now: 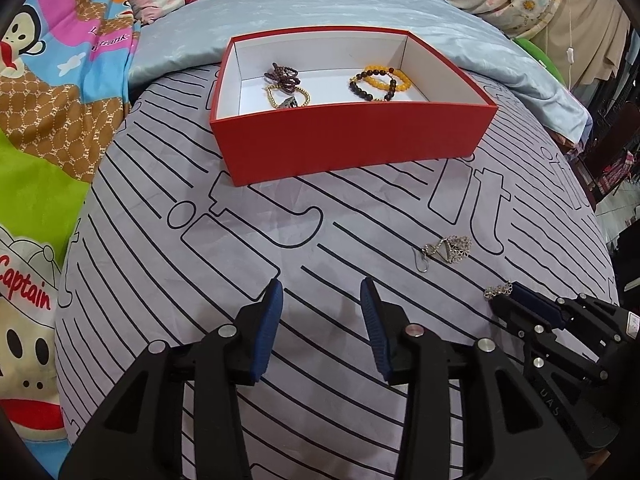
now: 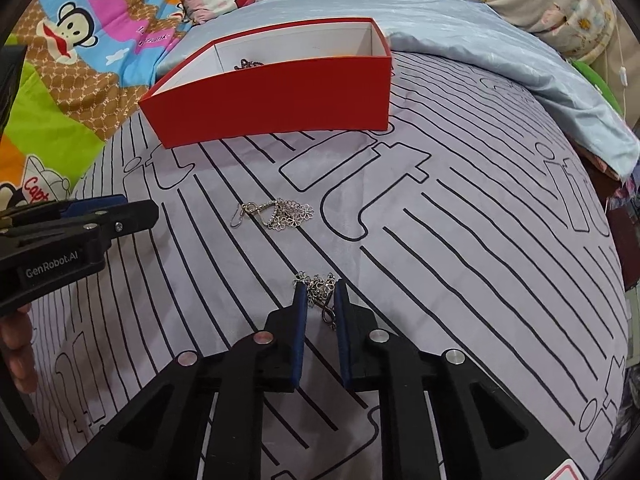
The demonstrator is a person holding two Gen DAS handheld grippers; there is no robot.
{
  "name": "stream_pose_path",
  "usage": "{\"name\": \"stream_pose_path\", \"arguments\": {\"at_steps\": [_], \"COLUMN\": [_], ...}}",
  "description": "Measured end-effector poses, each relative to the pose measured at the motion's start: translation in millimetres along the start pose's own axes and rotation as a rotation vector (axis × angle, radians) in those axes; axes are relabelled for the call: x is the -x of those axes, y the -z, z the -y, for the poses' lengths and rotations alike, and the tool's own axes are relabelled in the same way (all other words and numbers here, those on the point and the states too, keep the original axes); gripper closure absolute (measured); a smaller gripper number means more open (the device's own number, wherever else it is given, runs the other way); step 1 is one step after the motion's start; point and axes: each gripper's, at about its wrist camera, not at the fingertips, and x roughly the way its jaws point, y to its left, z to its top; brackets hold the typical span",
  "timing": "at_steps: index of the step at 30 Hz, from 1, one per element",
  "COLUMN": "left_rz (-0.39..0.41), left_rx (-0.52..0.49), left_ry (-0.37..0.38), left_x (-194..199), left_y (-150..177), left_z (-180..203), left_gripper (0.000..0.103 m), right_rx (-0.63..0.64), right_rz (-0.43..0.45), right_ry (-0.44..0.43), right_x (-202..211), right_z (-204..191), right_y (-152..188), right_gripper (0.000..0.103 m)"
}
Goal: Organize jewelry
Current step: 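Move both tools out of the box toward the silver pendant necklaces, then grasp a silver pendant necklace with the right tool while the left tool grasps the other silver necklace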
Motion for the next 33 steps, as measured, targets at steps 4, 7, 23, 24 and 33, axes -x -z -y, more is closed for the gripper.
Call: {"name": "stream_pose_path", "arguments": {"at_steps": [4,7,23,24,33], "left_rz": [-0.007,-0.006,0.027,0.03,0.07], "left_rx": [-0.009,-0.023,-0.149,-0.155,-0.206], "left_ry": [0.015,0.034,0.113,0.118,0.08], "left_x": [-3,-6,-38,-39,-42], "left_y": [-1,-3,-16,-17,-16], "left_z": [6,14,68,70,81], "left_gripper": [0.064,0.064,0.054,0.05,0.054], "right_rx": [-0.029,-0.052,-0.126,-0.128,-0.143], "right_rz": [0.001,0.004,0.021,0.022,0.019], "right_ry": [-0.005,-0.005,-0.012,-0.012,-0.017], "right_x": [5,9,26,27,26], "right_z": [5,10,32,32,35], "right_y": [3,4,3,3,3], "right_gripper": [0.092,0.092,0.092,0.092,0.092]}}
